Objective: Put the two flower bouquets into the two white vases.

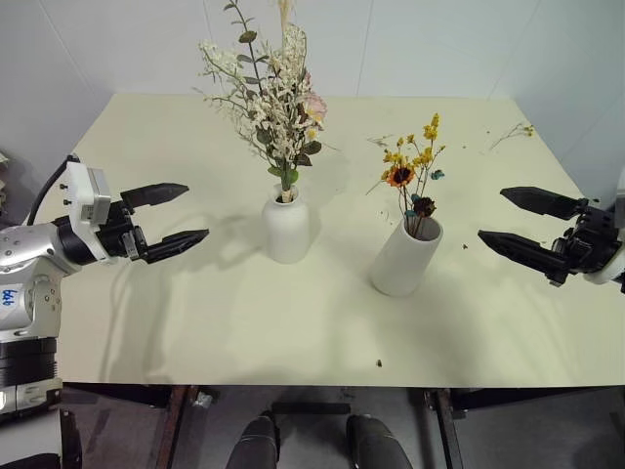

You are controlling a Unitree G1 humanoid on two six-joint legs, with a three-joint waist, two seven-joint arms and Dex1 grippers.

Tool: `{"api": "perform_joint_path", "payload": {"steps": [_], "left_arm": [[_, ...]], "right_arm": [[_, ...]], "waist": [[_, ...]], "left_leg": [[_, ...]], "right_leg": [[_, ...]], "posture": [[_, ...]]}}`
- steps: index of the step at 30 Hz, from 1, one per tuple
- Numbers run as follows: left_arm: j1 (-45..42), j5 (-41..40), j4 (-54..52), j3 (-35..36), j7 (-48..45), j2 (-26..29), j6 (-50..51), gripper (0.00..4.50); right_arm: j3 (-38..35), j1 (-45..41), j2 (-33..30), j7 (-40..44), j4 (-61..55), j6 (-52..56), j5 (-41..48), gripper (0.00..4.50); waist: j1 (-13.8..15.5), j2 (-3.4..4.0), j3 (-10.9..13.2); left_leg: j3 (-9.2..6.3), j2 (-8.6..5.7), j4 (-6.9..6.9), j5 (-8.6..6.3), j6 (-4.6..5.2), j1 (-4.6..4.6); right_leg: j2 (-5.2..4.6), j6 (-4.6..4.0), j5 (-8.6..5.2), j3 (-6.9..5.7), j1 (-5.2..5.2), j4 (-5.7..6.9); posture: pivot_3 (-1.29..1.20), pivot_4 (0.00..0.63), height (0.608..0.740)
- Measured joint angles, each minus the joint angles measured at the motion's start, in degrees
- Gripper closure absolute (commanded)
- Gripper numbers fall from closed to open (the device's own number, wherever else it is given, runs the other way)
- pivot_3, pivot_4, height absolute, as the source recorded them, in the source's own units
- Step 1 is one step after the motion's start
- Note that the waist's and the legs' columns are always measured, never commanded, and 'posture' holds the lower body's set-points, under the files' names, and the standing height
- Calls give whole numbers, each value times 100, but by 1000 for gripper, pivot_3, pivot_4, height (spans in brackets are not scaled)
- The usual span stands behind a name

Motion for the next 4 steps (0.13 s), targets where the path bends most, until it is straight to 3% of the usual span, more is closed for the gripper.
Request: {"api": "perform_joint_path", "payload": {"steps": [4], "left_arm": [[176,-10,-95,54,126,-42,3,120]], "right_arm": [[13,-53,0,194,79,-46,-77,0]], "waist": [[-17,0,0]], "left_leg": [[5,4,-2,0,0,2]], "right_leg": [[1,-1,-1,1,-2,1]], "posture": [[0,150,740]]}}
